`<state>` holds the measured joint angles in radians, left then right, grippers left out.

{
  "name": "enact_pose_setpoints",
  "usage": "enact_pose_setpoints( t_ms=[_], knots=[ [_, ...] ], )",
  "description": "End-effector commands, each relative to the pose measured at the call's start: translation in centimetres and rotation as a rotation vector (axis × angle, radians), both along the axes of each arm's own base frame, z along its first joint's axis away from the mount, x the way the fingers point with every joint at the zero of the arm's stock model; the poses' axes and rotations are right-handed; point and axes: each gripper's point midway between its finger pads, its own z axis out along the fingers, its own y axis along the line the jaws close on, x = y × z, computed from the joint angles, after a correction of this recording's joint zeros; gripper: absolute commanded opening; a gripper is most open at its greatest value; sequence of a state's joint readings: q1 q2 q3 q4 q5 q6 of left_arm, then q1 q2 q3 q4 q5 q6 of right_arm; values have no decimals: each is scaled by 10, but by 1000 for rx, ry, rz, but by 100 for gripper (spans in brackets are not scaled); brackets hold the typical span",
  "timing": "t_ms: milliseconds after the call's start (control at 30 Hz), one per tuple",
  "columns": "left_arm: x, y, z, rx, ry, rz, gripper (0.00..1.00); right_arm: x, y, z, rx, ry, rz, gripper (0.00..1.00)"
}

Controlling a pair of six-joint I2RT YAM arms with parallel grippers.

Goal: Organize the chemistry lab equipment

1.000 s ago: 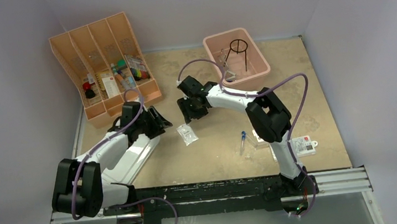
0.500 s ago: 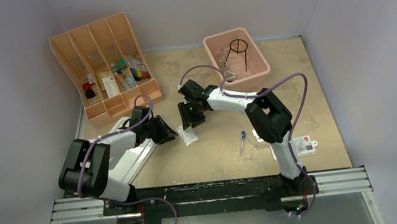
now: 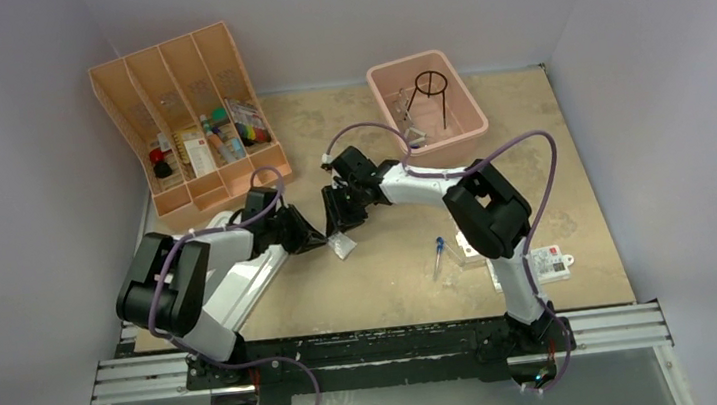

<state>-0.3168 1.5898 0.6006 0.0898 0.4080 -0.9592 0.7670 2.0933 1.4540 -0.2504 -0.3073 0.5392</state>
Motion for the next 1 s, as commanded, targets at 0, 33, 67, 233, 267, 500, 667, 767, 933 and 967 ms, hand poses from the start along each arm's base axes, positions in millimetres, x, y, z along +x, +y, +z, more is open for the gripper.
enact_pose_setpoints(
  t_ms=[0, 33, 67, 233, 267, 500, 667, 767, 933, 967],
  knots=[
    [-10, 22, -35, 155, 72, 43, 9, -15, 5, 1, 50, 21, 53, 36],
    [-9, 23, -35, 163, 73, 45, 9, -14, 3, 2, 46, 14, 46, 34],
    [-8, 24, -35, 170, 68, 47, 8, -13, 2, 4, 46, 7, 42, 31],
    [-6, 29, -31, 207, 62, 50, 8, -5, -9, 11, 11, -50, 9, 21],
    [-5, 29, -29, 207, 57, 49, 8, -3, -10, 14, 12, -62, 6, 17],
    [19, 27, 8, 216, -53, 32, 13, 23, -19, 51, -25, -209, -39, 6],
    [46, 30, 60, 252, -207, 35, 18, 54, -37, 116, -7, -376, -104, 6],
    [62, 34, 89, 278, -310, 52, 20, 77, -55, 167, 27, -461, -159, 6],
    [81, 31, 117, 280, -394, 51, 21, 117, -107, 222, 11, -580, -271, 6],
    [83, 29, 119, 275, -398, 45, 21, 124, -119, 228, -3, -592, -291, 6]
  ],
)
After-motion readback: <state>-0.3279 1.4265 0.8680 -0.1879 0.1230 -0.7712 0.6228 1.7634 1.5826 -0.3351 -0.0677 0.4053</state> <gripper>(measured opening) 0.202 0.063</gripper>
